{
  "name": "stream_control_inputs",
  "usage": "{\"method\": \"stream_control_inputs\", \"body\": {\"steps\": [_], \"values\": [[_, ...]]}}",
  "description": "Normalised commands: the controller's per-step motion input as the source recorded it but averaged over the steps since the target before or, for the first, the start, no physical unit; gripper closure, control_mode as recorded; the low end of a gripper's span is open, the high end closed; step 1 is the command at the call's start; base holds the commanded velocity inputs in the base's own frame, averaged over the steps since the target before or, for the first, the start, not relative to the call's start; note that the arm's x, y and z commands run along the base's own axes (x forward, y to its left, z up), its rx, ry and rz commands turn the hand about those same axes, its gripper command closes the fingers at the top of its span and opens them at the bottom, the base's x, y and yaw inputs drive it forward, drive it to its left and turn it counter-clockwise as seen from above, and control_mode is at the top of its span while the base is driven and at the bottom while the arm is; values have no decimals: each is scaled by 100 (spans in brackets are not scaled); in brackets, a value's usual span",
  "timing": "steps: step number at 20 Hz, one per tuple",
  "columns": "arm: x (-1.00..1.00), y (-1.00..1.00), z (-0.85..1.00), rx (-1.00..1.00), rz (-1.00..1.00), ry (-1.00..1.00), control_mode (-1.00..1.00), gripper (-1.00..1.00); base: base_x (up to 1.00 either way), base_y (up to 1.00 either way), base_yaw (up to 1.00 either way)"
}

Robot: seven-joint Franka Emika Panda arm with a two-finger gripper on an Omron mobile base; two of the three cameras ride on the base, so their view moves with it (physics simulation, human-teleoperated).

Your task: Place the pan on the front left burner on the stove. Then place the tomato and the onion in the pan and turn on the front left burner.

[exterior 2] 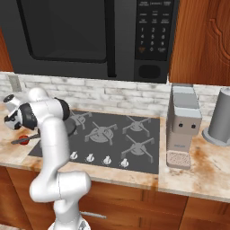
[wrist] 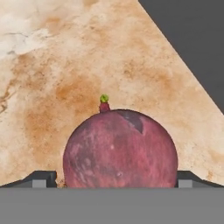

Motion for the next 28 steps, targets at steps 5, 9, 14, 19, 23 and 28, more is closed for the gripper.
{"method": "stream_control_inputs", "body": {"steps": [5, 9, 14, 19, 23, 28], "values": [[7, 0, -35, -5, 0, 3, -100, -100, 0, 0, 0], [0, -1, -25, -4, 0, 0, -100, 100, 0, 0, 0], [-23, -45, -31, -2, 0, 0, -100, 100, 0, 0, 0], [-26, -45, -12, 0, 0, 0, -100, 100, 0, 0, 0], [-33, -14, 25, 0, 0, -2, -100, 100, 0, 0, 0], [-9, 10, 58, 0, 0, -15, -100, 100, 0, 0, 0]]}}
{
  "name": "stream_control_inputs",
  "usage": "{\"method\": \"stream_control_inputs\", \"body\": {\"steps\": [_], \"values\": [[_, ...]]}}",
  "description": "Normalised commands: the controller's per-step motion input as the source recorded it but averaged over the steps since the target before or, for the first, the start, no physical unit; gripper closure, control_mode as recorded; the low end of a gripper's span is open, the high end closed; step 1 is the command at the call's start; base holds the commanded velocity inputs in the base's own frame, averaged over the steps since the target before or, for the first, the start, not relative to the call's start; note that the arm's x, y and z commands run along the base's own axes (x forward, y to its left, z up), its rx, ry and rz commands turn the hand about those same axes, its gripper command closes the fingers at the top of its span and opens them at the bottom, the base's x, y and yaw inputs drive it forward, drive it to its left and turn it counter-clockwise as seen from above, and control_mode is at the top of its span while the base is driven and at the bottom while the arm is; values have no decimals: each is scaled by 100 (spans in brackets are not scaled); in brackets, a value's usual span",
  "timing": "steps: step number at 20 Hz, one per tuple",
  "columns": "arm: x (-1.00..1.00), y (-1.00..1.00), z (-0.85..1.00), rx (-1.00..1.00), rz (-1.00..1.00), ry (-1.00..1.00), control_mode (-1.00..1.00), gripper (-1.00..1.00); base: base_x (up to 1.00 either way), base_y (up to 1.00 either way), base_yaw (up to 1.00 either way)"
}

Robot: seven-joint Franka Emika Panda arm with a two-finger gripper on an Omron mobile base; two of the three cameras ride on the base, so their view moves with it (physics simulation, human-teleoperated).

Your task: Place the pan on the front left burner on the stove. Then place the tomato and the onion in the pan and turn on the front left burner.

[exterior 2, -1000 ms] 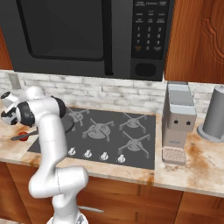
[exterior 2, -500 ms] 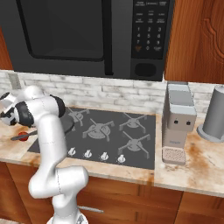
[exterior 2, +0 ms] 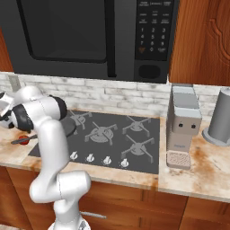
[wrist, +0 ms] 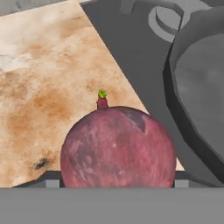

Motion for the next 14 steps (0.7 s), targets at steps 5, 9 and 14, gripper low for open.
{"method": "stream_control_inputs", "body": {"steps": [5, 9, 14], "values": [[-14, 15, 70, 0, 0, -20, -100, 100, 0, 0, 0], [-23, 0, 79, 0, 0, -10, -100, 100, 0, 0, 0], [-40, -23, 87, 8, 0, -6, -100, 100, 0, 0, 0]]}}
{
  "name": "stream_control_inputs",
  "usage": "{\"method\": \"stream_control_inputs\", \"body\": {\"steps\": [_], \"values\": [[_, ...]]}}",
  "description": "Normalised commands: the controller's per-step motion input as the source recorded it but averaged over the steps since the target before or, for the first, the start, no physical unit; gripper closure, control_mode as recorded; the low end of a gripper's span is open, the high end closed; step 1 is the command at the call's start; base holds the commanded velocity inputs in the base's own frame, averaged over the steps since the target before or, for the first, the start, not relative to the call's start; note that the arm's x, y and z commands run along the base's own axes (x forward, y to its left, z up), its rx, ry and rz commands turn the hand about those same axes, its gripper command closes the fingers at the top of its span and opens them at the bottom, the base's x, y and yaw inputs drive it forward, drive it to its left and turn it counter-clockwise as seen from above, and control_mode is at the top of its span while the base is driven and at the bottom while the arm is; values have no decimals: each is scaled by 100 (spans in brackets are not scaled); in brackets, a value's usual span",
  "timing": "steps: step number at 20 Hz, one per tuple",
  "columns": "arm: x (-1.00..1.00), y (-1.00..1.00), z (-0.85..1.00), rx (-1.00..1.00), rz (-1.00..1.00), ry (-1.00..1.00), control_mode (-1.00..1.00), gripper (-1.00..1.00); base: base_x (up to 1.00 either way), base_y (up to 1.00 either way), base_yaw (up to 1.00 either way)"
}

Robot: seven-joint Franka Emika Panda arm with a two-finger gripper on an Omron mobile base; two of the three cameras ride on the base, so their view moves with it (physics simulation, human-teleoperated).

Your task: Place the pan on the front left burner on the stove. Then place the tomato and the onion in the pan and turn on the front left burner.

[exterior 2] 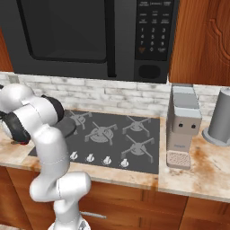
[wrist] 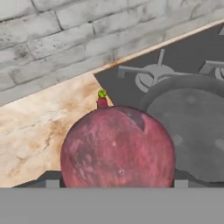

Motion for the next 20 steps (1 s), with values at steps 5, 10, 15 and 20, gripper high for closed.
{"method": "stream_control_inputs", "body": {"steps": [5, 10, 15, 20], "values": [[-43, -89, 40, 24, 0, -1, -100, 100, 0, 0, 0], [-18, -100, 0, 31, 0, 1, -100, 100, 0, 0, 0], [-1, -100, -7, 29, 0, 7, -100, 100, 0, 0, 0], [7, -66, -16, 18, 0, 15, -100, 100, 0, 0, 0]]}}
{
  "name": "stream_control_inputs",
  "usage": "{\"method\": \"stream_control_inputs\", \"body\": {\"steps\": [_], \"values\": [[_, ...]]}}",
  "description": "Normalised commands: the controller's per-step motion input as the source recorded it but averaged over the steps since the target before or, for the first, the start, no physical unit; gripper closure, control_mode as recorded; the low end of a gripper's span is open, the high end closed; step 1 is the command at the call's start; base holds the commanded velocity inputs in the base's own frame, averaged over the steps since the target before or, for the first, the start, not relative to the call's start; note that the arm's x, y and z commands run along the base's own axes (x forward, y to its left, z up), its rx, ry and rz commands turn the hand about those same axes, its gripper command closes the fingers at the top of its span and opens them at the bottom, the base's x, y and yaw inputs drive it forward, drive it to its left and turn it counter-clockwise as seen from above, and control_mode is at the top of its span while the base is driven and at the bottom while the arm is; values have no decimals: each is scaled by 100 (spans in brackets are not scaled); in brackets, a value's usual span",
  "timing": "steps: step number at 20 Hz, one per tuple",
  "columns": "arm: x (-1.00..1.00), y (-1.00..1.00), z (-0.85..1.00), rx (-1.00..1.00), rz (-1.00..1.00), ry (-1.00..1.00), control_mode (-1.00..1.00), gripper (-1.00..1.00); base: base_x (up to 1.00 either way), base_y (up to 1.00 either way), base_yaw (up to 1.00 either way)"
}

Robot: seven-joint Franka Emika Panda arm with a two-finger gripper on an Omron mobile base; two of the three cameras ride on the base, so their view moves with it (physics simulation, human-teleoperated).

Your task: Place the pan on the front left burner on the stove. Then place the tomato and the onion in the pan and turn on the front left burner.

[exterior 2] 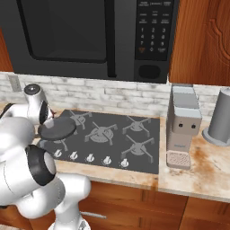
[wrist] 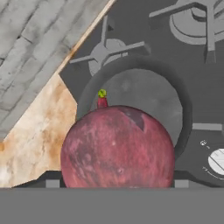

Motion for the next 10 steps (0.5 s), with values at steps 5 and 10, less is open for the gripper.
{"method": "stream_control_inputs", "body": {"steps": [5, 10], "values": [[39, -22, -25, 6, 0, 33, -100, 100, 0, 0, 0], [65, 1, -14, 0, 0, 35, -100, 100, 0, 0, 0]]}}
